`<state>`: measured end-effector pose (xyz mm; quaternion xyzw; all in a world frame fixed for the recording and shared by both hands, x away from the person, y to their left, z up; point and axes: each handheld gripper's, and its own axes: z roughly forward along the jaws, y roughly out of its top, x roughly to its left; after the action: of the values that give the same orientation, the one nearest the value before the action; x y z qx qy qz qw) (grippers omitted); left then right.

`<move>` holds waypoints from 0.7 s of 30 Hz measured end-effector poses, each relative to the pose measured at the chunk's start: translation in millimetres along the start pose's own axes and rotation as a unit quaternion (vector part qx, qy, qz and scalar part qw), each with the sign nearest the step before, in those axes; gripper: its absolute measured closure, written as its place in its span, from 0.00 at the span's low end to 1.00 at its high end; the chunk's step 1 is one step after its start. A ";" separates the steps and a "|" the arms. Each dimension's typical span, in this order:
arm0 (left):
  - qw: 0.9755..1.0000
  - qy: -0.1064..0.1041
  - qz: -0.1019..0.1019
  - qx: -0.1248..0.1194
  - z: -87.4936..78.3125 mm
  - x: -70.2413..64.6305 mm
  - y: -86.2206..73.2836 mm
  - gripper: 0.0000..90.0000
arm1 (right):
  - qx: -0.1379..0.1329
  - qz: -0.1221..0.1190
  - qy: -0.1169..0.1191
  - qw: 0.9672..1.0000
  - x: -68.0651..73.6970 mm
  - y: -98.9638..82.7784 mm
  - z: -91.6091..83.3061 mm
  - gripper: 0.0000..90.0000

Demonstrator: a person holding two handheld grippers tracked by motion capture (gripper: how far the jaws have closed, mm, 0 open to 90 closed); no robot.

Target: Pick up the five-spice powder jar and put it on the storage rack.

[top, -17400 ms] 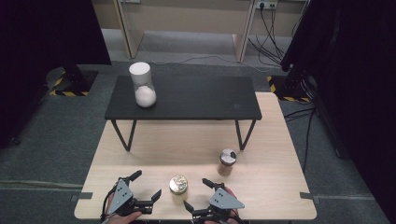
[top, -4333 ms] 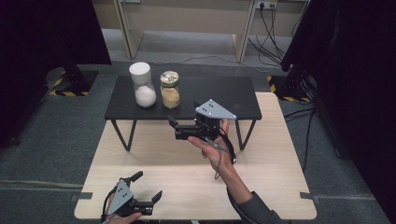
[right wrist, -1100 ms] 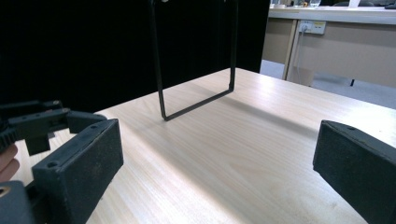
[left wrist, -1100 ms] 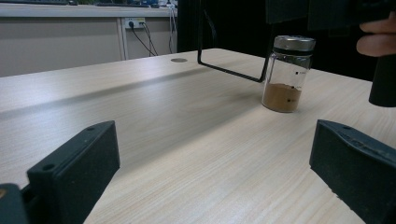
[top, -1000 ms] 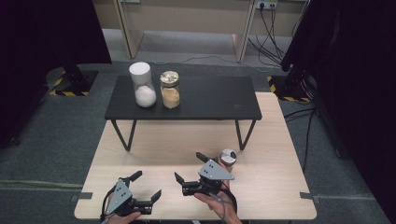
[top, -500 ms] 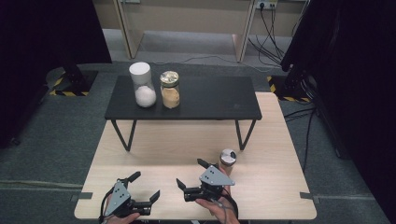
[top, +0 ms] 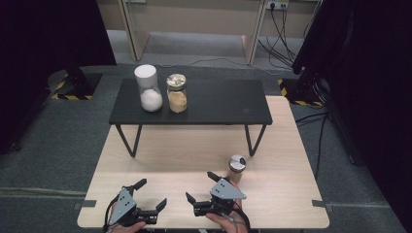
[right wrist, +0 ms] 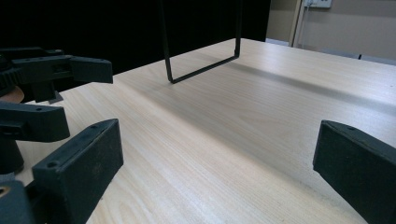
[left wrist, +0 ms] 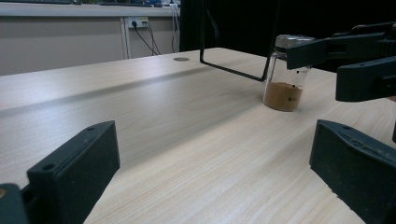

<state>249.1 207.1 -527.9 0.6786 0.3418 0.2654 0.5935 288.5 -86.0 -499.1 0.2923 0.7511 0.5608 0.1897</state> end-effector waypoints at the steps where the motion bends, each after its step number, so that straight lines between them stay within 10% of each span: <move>1: 1.000 0.000 0.000 -0.001 0.0 -0.1 0.1 0.01 | 0.000 0.000 -0.001 1.000 0.3 0.1 -1.2 0.02; 21: 1.000 0.000 0.001 0.000 -0.2 -0.8 -0.3 0.01 | -0.003 0.010 -0.013 1.000 0.1 -11.5 -22.2 0.02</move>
<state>248.4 206.6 -528.1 0.6793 0.3409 0.2657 0.5931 272.2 -104.4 -503.5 0.3060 0.7439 0.5613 0.1949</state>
